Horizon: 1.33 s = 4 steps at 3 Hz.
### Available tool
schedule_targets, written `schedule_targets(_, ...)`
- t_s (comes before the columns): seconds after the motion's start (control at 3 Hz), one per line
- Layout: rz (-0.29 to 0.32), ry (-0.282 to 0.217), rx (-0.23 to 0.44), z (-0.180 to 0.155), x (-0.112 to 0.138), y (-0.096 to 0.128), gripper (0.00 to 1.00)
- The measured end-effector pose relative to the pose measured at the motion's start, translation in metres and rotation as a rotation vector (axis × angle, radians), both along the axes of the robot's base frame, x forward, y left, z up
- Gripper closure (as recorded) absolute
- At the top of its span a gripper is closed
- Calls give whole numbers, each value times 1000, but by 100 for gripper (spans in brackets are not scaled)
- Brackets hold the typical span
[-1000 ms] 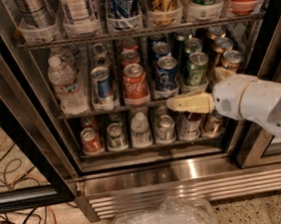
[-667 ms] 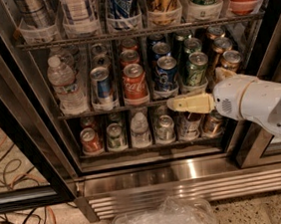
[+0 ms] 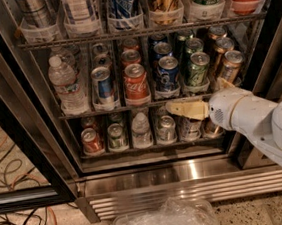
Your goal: Pick green can from middle shelf of fridge
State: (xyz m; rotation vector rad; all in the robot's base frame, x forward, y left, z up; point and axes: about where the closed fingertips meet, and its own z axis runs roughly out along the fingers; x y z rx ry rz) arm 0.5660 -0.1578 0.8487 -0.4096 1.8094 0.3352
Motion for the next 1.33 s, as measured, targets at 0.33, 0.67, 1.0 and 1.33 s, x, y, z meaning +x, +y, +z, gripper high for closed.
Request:
schedule_targets(0.33, -92, -30, 16, -17, 8, -4, 0)
schedule_targets(0.67, -170, -59, 35, -27, 13, -6, 0)
schedule_targets(1.0, -186, -66, 34, -24, 15, -7, 0)
schedule_targets(1.33, -195, -86, 53, -24, 21, -4, 18)
